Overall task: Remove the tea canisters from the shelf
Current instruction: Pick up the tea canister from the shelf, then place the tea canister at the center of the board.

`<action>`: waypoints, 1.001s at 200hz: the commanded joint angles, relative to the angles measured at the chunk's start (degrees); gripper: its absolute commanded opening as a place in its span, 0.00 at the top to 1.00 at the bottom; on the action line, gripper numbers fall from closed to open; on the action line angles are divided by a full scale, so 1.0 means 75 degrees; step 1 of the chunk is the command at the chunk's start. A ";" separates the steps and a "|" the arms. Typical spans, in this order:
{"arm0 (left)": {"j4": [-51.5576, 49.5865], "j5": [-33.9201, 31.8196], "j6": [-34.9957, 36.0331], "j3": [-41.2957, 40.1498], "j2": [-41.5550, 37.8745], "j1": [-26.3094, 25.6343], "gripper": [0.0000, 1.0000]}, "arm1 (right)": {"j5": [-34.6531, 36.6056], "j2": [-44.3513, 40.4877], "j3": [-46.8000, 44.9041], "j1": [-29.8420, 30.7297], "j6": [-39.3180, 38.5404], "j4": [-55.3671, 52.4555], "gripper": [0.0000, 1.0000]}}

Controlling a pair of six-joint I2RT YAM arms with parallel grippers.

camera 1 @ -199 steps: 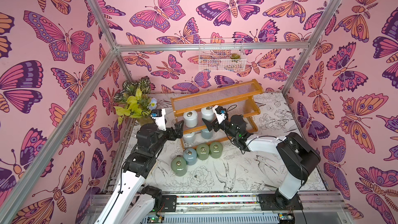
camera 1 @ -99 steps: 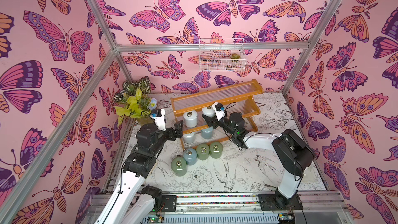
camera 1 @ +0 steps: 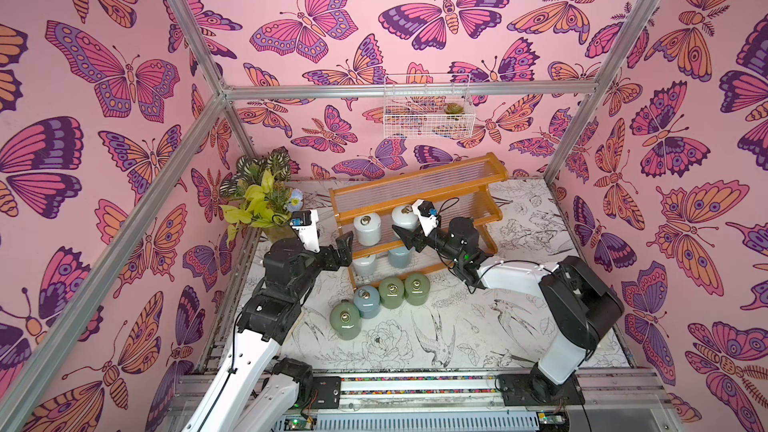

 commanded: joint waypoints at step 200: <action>0.0222 -0.0190 0.0001 -0.0060 0.0606 0.0018 0.00 | -0.2277 -0.1483 -0.3638 0.2184 -0.0267 0.1152 0.48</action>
